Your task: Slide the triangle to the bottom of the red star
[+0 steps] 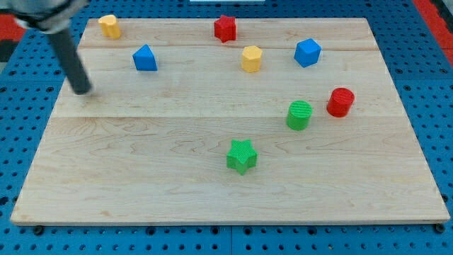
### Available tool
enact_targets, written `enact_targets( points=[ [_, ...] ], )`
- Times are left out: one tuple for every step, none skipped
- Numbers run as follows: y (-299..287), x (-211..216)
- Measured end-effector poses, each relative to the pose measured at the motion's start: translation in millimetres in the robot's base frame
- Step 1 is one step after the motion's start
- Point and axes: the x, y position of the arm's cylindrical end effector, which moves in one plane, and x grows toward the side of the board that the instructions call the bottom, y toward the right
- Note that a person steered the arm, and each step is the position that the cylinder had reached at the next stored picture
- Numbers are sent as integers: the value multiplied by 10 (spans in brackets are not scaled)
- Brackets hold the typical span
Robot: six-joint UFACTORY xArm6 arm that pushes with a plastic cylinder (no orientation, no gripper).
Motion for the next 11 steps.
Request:
enact_targets(
  points=[
    [-79,-274],
    [393,-354],
    [944,-443],
    [1518,-528],
    [1904,-510],
    [1369,-382],
    [569,-472],
    [443,-718],
    [1017,-748],
    [1873,-752],
    [2517,-793]
  ],
)
